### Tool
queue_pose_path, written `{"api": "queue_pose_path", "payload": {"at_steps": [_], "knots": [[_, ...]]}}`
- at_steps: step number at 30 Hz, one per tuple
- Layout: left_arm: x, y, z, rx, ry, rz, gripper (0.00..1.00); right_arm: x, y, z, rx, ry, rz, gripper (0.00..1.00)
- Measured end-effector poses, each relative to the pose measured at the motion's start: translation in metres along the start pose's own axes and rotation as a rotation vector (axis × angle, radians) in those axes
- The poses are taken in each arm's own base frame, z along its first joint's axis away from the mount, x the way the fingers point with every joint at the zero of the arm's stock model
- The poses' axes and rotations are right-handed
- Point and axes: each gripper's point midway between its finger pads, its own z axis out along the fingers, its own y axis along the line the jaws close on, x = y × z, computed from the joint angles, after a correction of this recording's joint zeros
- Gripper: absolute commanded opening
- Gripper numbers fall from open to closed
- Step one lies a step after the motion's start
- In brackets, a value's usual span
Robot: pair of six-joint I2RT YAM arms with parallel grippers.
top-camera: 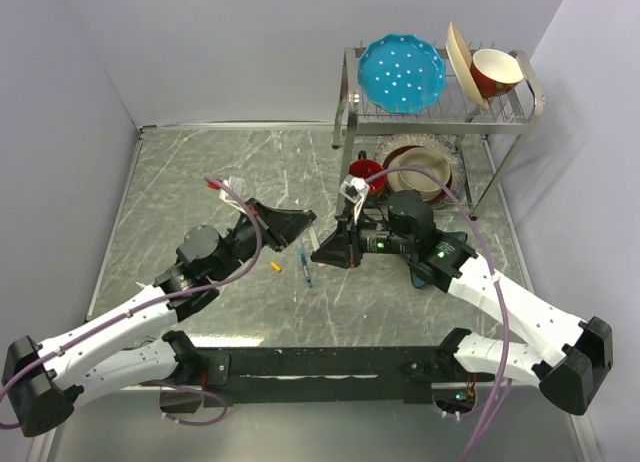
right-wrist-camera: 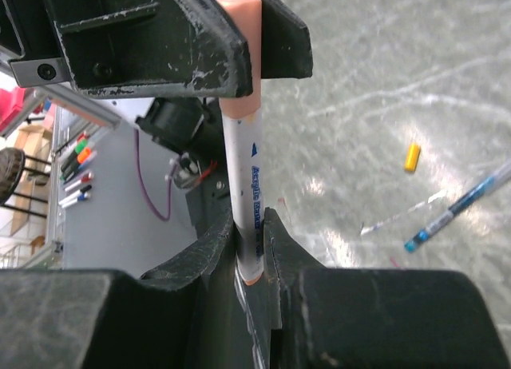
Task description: Insert the pens into the pen caps
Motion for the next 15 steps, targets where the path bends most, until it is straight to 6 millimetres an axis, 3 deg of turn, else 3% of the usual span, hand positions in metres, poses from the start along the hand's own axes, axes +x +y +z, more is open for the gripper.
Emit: {"api": "queue_pose_path", "payload": {"at_steps": [8,15], "knots": [[0.014,0.015,-0.002,0.019,-0.014,-0.035,0.01,0.016,-0.009,0.002,-0.020,0.076,0.068,0.00],[0.027,0.030,0.009,-0.006,0.003,-0.040,0.01,0.028,-0.025,0.009,0.010,0.130,0.122,0.00]]}}
